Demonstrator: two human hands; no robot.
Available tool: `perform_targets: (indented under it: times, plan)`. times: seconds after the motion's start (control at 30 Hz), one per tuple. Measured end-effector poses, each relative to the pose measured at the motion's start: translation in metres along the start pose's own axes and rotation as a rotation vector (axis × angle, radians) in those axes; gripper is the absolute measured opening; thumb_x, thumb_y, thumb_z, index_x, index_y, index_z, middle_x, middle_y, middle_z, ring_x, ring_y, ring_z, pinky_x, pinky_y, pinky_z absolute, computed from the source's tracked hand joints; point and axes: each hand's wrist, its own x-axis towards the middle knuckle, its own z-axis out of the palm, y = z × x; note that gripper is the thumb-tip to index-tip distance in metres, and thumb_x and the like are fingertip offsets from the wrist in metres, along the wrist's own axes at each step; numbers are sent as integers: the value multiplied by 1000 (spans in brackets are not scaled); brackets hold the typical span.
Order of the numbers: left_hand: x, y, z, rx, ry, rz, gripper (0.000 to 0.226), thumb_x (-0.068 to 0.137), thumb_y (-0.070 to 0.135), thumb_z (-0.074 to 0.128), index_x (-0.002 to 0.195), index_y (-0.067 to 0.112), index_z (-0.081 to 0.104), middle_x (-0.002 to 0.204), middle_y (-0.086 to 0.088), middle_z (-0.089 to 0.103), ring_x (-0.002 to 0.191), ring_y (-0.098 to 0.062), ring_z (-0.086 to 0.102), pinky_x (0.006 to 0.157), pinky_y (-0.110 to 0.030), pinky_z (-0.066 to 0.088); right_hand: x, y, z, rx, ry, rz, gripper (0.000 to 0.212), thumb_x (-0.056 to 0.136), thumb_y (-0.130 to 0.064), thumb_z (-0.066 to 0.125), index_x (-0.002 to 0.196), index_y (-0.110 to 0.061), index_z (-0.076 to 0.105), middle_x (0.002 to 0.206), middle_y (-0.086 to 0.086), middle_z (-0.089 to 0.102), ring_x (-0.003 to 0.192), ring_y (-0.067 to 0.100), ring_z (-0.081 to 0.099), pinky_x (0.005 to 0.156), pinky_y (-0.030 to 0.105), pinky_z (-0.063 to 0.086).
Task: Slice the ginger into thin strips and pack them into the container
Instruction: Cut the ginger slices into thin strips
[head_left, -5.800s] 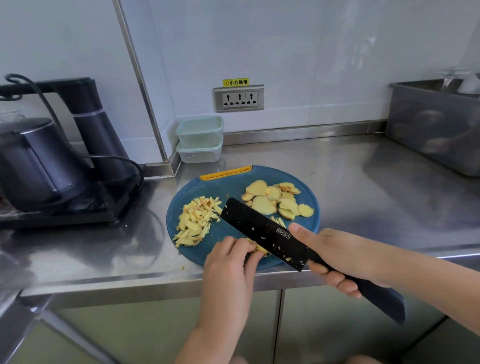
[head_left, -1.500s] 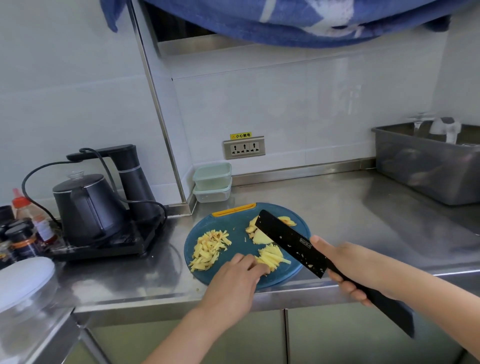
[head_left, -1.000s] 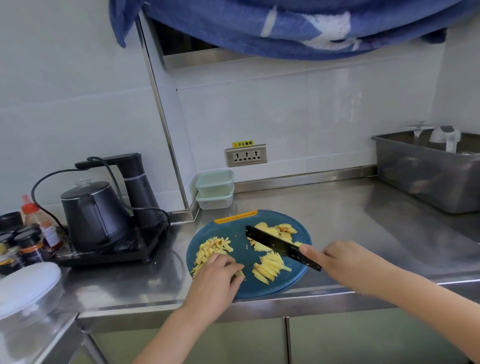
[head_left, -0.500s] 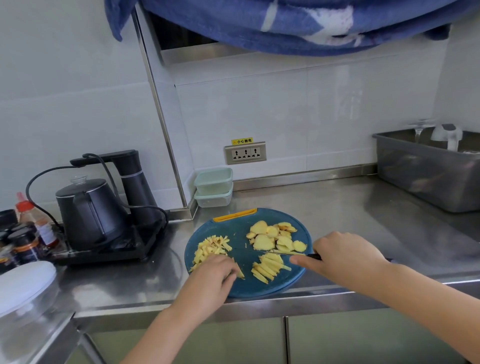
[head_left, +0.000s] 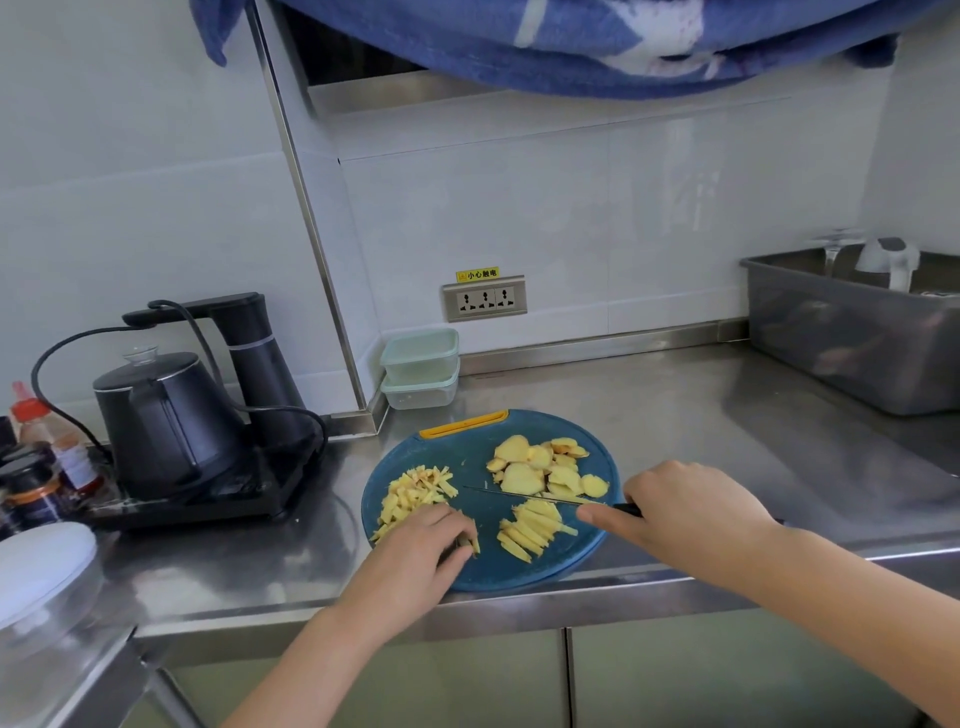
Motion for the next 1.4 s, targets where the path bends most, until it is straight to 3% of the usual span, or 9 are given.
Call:
perform_targets:
  times: [0.17, 0.6, 0.73, 0.83, 0.97, 1.1, 1.27, 1.33, 1.4]
  plan:
    - [1, -2, 2, -13, -9, -16, 7, 94, 32, 54, 95, 29, 59, 97, 23, 51, 96, 3, 45, 87, -14, 39, 0, 0, 1, -15, -15, -8, 68, 83, -76, 20, 68, -16, 46, 62, -2, 45, 52, 12, 43, 50, 24, 37]
    - [2, -5, -1, 50, -38, 39, 16, 92, 42, 44, 92, 35, 59, 96, 28, 46, 103, 7, 32, 87, -9, 30, 5, 1, 7, -10, -32, -21, 69, 82, -76, 18, 73, -16, 50, 65, -2, 50, 55, 12, 47, 51, 23, 40]
    - [2, 2, 3, 143, 12, 97, 8, 91, 26, 54, 87, 31, 58, 94, 22, 50, 96, -1, 41, 83, -18, 43, 7, 1, 8, 11, -35, -12, 73, 82, -76, 18, 79, -15, 57, 66, -2, 51, 56, 12, 48, 51, 23, 43]
    - [5, 8, 6, 72, -34, 104, 19, 95, 8, 50, 97, 23, 61, 99, 14, 54, 94, -6, 44, 82, -25, 45, 9, 1, 8, 28, -17, 7, 74, 81, -77, 18, 79, -14, 58, 65, -2, 50, 56, 12, 49, 53, 25, 46]
    - [4, 9, 8, 52, -21, 61, 22, 95, 9, 54, 106, 24, 66, 103, 13, 59, 98, -5, 53, 86, -16, 41, 8, 5, 8, 53, 8, 35, 70, 82, -77, 19, 72, -16, 52, 65, -1, 52, 56, 13, 49, 51, 25, 43]
    - [-1, 2, 4, 44, -8, 35, 29, 89, 9, 63, 109, 29, 69, 103, 15, 64, 98, -5, 56, 90, -23, 44, 7, 9, 9, 30, 11, 40, 71, 79, -77, 16, 69, -16, 49, 62, -1, 49, 52, 13, 46, 49, 24, 39]
    - [-5, 15, -19, -42, 350, -235, 31, 86, 8, 64, 113, 23, 58, 109, 14, 55, 101, -6, 53, 86, -23, 44, 3, 3, 4, -49, -1, 13, 68, 85, -76, 19, 75, -17, 52, 64, -3, 48, 56, 14, 47, 51, 26, 38]
    - [-5, 33, -24, 24, 284, -223, 50, 87, 9, 61, 131, 29, 48, 131, 8, 43, 123, -13, 40, 100, -23, 34, 1, -4, -1, -103, 12, -47, 66, 86, -76, 19, 82, -18, 52, 66, -5, 46, 59, 15, 47, 52, 26, 37]
    - [-7, 56, -25, 115, 111, -139, 66, 92, 19, 55, 145, 41, 24, 152, 8, 11, 141, -13, 7, 114, -28, 10, -1, -10, -5, -146, 32, -110, 61, 87, -75, 23, 86, -19, 47, 68, -5, 44, 66, 18, 47, 54, 27, 35]
